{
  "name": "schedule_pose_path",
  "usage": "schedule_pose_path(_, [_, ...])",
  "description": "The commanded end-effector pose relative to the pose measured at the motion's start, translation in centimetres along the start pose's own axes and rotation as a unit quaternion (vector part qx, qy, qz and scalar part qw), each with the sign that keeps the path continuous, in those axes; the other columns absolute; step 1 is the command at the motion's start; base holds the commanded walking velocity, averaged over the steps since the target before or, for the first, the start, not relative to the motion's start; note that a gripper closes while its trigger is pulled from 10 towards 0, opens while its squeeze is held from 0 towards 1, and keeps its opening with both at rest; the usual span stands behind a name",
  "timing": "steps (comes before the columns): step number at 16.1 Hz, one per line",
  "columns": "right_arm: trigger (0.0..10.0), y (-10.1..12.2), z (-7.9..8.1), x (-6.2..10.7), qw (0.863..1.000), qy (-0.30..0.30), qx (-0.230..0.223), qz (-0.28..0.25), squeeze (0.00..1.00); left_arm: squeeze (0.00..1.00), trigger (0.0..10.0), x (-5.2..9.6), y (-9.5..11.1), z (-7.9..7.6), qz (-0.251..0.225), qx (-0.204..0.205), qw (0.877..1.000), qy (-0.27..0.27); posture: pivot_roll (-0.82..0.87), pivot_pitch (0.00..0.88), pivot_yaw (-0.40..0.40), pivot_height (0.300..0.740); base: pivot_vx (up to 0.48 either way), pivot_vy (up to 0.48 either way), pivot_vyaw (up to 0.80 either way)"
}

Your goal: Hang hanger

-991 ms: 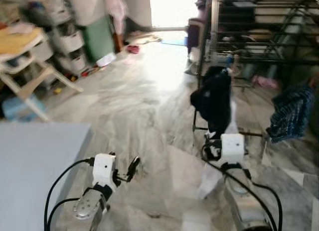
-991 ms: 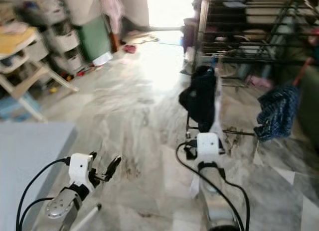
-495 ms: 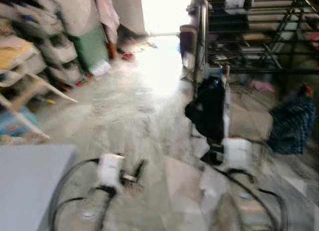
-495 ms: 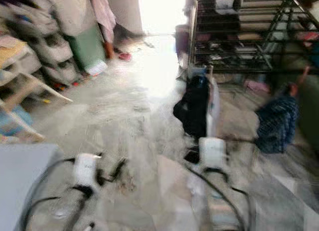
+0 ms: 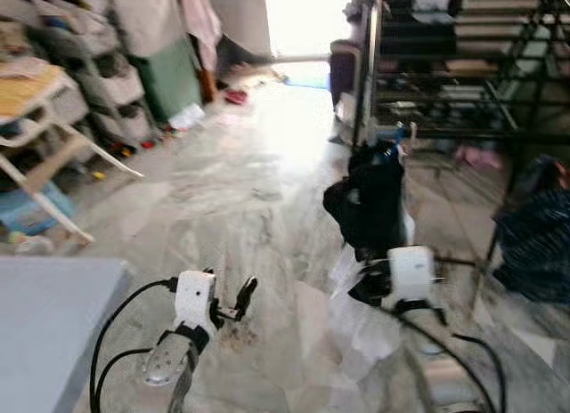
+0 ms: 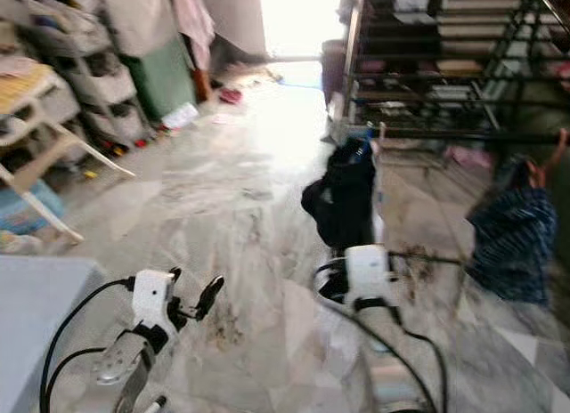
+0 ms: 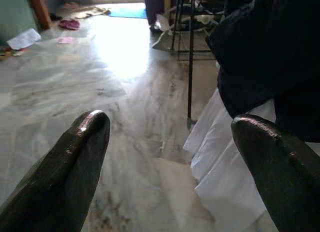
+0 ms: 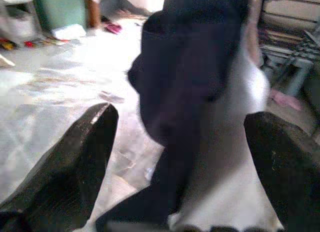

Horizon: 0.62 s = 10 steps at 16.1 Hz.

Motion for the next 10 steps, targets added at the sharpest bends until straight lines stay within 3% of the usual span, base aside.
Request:
schedule_pose_path(1, [10.0, 0.3, -0.1, -0.1, 1.000, 0.001, 0.005, -0.005, 0.00, 0.00, 10.0, 0.1, -0.4, 0.0, 0.007, -0.002, 1.000, 0.000, -0.13, 0.000, 0.095, 0.740, 0.000, 0.000, 0.00])
schedule_pose_path(6, [10.0, 0.5, -1.3, -0.5, 0.999, -0.031, 0.007, -0.007, 0.00, 0.00, 10.0, 0.1, -0.3, -0.3, 0.005, -0.004, 1.000, -0.016, -0.13, 0.000, 0.102, 0.740, 0.000, 0.000, 0.00])
schedule_pose_path(10, [10.0, 1.7, -3.3, -1.8, 0.997, -0.070, 0.007, -0.013, 0.00, 0.00, 10.0, 0.2, 0.4, -0.5, -0.007, -0.020, 0.999, -0.027, -0.13, 0.000, 0.109, 0.740, 0.000, 0.000, 0.00])
Point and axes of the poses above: a point about 5 cm out from each wrist's last joint towards the gripper, its own x axis pointing back from the gripper into the wrist, its own y axis along the axis of the wrist's last joint, z = x × y, the point moved 6 cm from there along -x, pointing out of the wrist towards the gripper
